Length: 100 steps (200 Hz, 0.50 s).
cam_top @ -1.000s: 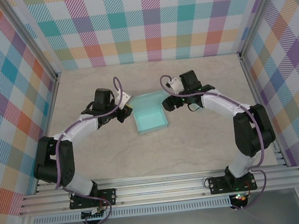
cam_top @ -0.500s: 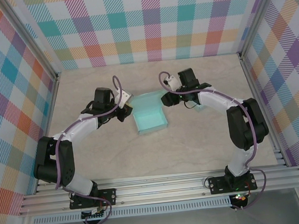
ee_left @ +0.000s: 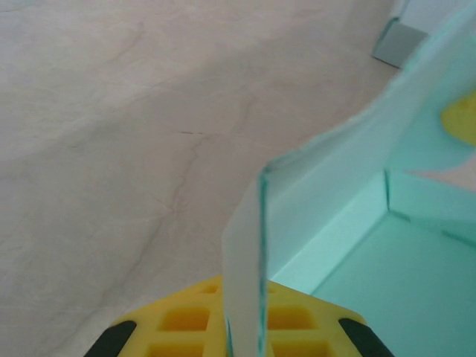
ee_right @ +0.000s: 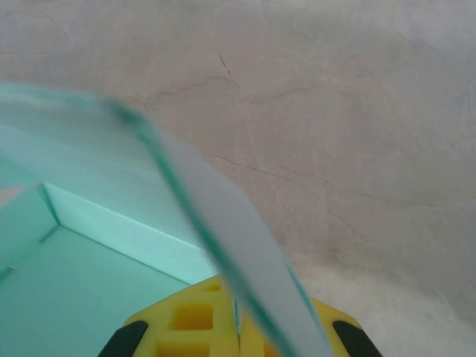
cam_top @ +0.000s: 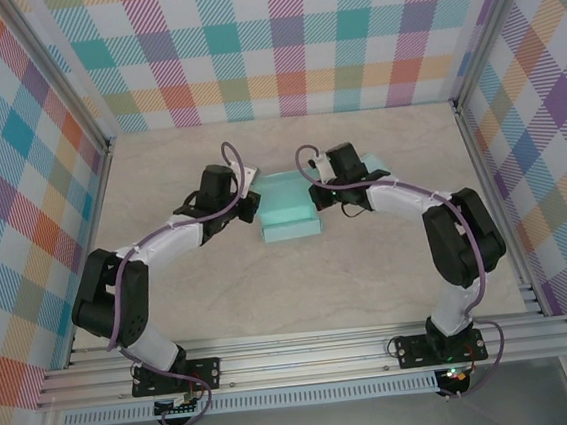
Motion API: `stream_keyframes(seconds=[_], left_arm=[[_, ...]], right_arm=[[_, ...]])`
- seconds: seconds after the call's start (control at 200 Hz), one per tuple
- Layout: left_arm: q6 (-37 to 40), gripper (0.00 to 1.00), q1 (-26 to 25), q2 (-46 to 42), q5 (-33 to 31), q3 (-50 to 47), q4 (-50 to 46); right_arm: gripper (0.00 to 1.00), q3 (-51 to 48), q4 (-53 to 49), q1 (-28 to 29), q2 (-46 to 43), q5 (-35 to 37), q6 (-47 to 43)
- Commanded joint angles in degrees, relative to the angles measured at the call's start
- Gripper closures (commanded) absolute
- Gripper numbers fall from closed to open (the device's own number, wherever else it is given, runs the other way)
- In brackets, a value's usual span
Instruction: Fold the paper box
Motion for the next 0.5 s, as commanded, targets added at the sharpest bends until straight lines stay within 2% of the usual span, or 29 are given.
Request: stream_keyframes(seconds=[0.0, 0.145, 0.38, 0.495], left_arm=[[-8.6, 0.89, -3.1, 0.7, -10.3, 1.6, 1.9], [-16.9, 0.88, -5.4, 0.7, -17.4, 1.9, 1.8], [-33.3, 0.87, -6.4, 1.4, -22.6, 3.3, 1.1], [-37.9, 0.84, -7.2, 1.1, -24.3, 2.3, 3.9]], right_arm=[[1.0, -1.3, 3.5, 2.8, -3.1, 4.4, 5.4], [1.0, -2.6, 5.8, 6.2, -4.1, 11.4, 6.7], [1.0, -3.5, 11.7, 9.5, -5.2, 18.9, 6.3], [1.0, -2.7, 14.5, 10.5, -4.1, 21.9, 7.0]])
